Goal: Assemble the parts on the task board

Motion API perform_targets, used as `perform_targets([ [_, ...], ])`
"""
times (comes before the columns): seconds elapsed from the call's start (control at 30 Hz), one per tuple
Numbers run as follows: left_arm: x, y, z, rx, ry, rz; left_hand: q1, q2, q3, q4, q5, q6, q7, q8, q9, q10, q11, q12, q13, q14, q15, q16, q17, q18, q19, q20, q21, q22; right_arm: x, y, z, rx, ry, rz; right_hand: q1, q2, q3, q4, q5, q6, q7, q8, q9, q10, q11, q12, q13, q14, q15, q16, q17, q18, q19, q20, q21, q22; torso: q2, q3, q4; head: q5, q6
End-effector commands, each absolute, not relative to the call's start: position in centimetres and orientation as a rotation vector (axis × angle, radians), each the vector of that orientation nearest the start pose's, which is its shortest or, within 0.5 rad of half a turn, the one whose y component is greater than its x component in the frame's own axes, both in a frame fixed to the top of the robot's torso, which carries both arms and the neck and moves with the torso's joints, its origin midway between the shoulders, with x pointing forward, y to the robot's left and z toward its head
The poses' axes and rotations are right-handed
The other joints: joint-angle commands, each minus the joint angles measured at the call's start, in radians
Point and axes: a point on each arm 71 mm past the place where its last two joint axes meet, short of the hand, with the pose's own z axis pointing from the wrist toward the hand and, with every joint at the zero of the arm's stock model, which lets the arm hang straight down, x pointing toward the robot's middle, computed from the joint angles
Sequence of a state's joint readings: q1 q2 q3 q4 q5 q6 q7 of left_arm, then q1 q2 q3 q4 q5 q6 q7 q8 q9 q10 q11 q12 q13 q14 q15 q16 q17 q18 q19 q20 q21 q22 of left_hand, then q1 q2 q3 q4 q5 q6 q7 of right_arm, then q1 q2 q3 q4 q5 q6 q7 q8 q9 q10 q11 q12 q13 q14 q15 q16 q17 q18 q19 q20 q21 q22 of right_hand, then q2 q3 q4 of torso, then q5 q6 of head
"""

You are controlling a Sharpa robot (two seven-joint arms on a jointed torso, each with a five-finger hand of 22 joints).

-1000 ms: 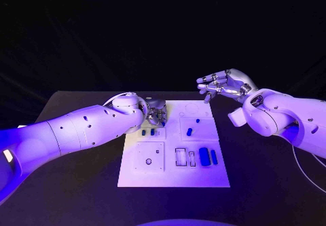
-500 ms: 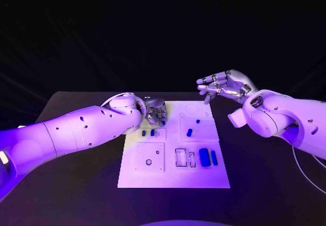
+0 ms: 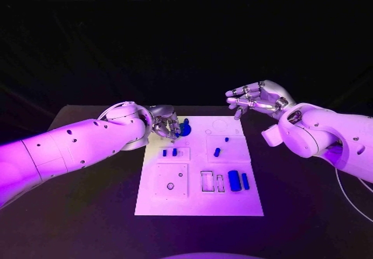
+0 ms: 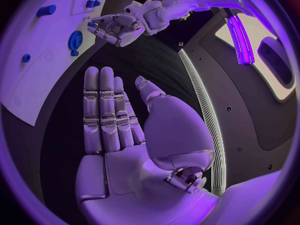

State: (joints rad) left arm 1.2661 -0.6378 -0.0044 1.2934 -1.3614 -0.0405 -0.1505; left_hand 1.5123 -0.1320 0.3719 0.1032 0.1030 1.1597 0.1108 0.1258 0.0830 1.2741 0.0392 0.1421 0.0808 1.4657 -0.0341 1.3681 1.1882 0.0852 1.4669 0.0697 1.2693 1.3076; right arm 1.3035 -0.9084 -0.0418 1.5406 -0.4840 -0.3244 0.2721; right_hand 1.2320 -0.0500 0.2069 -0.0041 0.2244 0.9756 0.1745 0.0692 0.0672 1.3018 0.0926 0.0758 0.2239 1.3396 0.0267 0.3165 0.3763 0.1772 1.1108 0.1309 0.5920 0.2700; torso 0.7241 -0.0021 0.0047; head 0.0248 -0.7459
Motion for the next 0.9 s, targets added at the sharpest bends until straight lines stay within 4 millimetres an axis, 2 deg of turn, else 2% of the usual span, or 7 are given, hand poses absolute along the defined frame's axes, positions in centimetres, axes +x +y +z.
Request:
perform_targets([
  [0.03, 53.6, 16.3, -17.1, 0.074, 1.924, -0.659, -0.007, -0.001, 0.009, 0.0, -0.005, 0.004, 0.006, -0.004, -0.001, -0.002, 0.007, -0.007, -0.001, 0.038, 0.0, 0.005, -0.001, -0.017, 0.019, -0.004, 0.0, 0.04, 49.7, -22.7, -12.6, 0.563, 1.507, 1.323, 0.004, 0.001, -0.006, -0.001, 0.0, -0.004, 0.001, 0.001, 0.0, -0.005, 0.001, -0.003, 0.0, -0.006, 0.0, -0.004, 0.001, 0.006, 0.006, -0.001, -0.004, -0.001, -0.001, -0.0009, 0.0041, 0.002, -0.002],
  [0.2, 53.7, 17.4, -17.3, 0.062, 1.947, -0.64, -0.01, -0.004, 0.014, -0.003, -0.005, 0.004, 0.006, -0.007, -0.001, -0.003, 0.008, -0.011, -0.001, 0.037, 0.001, 0.004, -0.004, -0.017, 0.019, -0.003, -0.001, 0.04, 49.7, -22.7, -12.6, 0.563, 1.508, 1.323, 0.004, 0.001, -0.006, -0.001, 0.0, -0.004, 0.001, 0.001, 0.0, -0.005, 0.001, -0.003, 0.0, -0.006, 0.0, -0.004, 0.001, 0.006, 0.006, -0.001, -0.004, -0.001, -0.002, 0.0009, 0.0008, 0.006, -0.003],
  [0.4, 53.9, 18.1, -17.5, 0.057, 1.956, -0.619, -0.014, -0.006, 0.016, -0.004, -0.006, 0.006, 0.006, -0.007, -0.001, 0.0, 0.008, -0.013, -0.001, 0.037, 0.001, 0.005, -0.004, -0.017, 0.019, -0.002, -0.001, 0.041, 49.7, -22.7, -12.6, 0.569, 1.514, 1.324, 0.003, 0.001, -0.008, 0.001, -0.003, -0.004, 0.001, 0.001, 0.0, -0.005, 0.001, -0.003, 0.0, -0.006, 0.0, -0.004, 0.002, 0.006, 0.007, -0.001, -0.005, -0.002, 0.0, 0.0002, 0.0009, 0.007, -0.001],
  [0.53, 54.0, 18.1, -17.8, 0.068, 1.959, -0.606, -0.016, -0.007, 0.018, -0.005, -0.006, 0.007, 0.005, -0.007, -0.001, 0.001, 0.007, -0.013, -0.001, 0.037, 0.001, 0.005, -0.003, -0.017, 0.018, -0.002, -0.002, 0.041, 49.7, -22.7, -12.6, 0.57, 1.516, 1.325, 0.003, 0.001, -0.008, 0.001, -0.003, -0.004, 0.001, 0.001, 0.0, -0.005, 0.001, -0.003, 0.0, -0.006, 0.0, -0.004, 0.002, 0.006, 0.007, -0.001, -0.005, -0.002, 0.0, -0.0002, 0.001, 0.004, -0.002],
  [0.7, 54.0, 18.1, -18.0, 0.073, 1.96, -0.598, -0.019, -0.007, 0.02, -0.005, -0.006, 0.009, 0.004, -0.007, -0.001, 0.002, 0.007, -0.015, 0.0, 0.036, 0.001, 0.005, -0.005, -0.016, 0.018, -0.002, -0.002, 0.04, 49.7, -22.7, -12.6, 0.571, 1.517, 1.325, 0.003, 0.002, -0.009, 0.001, -0.003, -0.004, 0.001, 0.001, 0.0, -0.005, 0.001, -0.003, 0.0, -0.006, 0.0, -0.004, 0.002, 0.006, 0.007, -0.001, -0.006, -0.002, 0.001, 0.0011, 0.0011, 0.009, -0.002],
  [0.83, 54.0, 17.9, -18.1, 0.079, 1.966, -0.598, -0.019, -0.007, 0.02, -0.005, -0.006, 0.009, 0.004, -0.007, -0.001, 0.002, 0.007, -0.015, 0.0, 0.036, 0.001, 0.005, -0.005, -0.016, 0.018, -0.002, -0.002, 0.04, 49.7, -22.7, -12.6, 0.572, 1.516, 1.324, 0.003, 0.002, -0.009, 0.001, -0.003, -0.004, 0.001, 0.001, 0.0, -0.005, 0.001, -0.003, 0.0, -0.006, 0.0, -0.004, 0.002, 0.006, 0.007, -0.001, -0.006, -0.002, 0.0, -0.0009, 0.0016, 0.011, -0.005],
  [0.9, 54.0, 17.9, -18.2, 0.082, 1.97, -0.598, -0.021, -0.008, 0.022, -0.006, -0.006, 0.01, 0.004, -0.007, -0.001, 0.003, 0.007, -0.015, 0.0, 0.037, 0.001, 0.005, -0.005, -0.016, 0.018, -0.002, -0.002, 0.041, 49.7, -22.7, -12.6, 0.572, 1.516, 1.324, 0.003, 0.002, -0.009, 0.001, -0.003, -0.004, 0.001, 0.001, 0.0, -0.005, 0.001, -0.003, 0.0, -0.006, 0.0, -0.004, 0.002, 0.006, 0.007, -0.001, -0.006, -0.002, 0.0, 0.0, 0.0013, 0.011, -0.006],
])
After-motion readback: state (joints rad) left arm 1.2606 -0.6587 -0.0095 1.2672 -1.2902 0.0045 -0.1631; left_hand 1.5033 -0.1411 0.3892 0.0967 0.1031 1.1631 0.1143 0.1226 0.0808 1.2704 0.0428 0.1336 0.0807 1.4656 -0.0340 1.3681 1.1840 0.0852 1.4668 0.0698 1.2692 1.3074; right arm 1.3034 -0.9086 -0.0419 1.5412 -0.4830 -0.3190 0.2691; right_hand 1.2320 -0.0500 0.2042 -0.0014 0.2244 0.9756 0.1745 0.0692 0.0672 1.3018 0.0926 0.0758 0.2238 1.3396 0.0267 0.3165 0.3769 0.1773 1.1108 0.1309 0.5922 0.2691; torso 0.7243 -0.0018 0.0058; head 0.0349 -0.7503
